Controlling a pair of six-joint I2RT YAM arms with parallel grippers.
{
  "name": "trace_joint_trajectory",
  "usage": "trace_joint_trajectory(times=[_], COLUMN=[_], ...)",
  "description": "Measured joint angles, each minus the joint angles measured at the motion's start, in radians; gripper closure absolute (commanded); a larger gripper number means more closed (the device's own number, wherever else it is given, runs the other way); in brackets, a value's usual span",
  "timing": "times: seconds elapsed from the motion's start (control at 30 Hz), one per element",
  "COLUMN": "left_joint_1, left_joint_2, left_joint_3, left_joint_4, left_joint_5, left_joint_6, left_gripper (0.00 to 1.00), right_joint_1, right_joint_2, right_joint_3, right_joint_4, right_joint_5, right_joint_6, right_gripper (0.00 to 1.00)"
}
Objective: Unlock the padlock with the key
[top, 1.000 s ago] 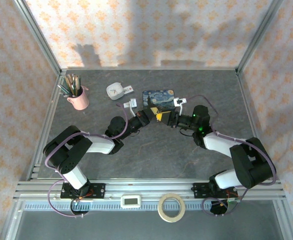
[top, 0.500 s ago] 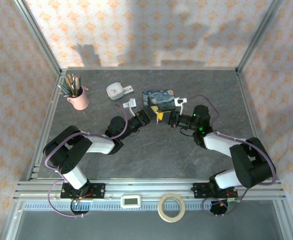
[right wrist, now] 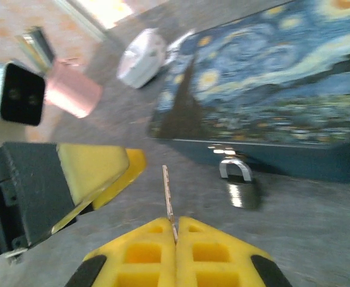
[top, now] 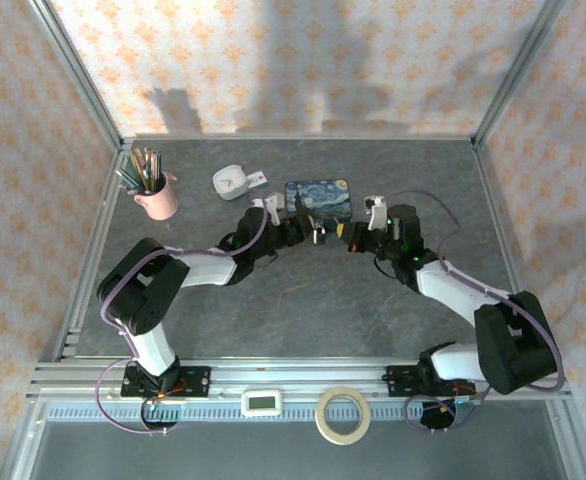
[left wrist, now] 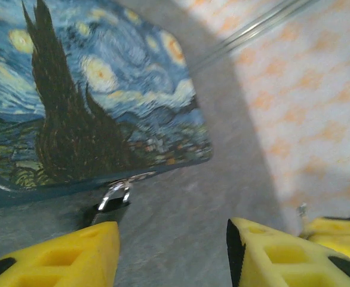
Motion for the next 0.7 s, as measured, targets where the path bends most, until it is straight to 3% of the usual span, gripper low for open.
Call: trace_joint_trajectory(times=[0.33, 0.7], left_joint_1=[-0.036, -0.068], left_joint_2=[0.220, 0.293], left_joint_3=[0.187, 0.285], left_joint_4=[-0.232, -0.229], left_joint_5=[-0.064, -0.130], left_joint_6=[0.115, 0.106], left_gripper=[0.49, 0.49], right_joint_1=[-0.002, -0.002], right_joint_2=[-0.027, -0.037], right_joint_3=[0.000, -0.013], right_joint_4=[-0.062, -0.041], right_joint_5=[0.117, 0.108], right_joint_6=[-0.018, 0.012], right_gripper=[1.00, 1.00])
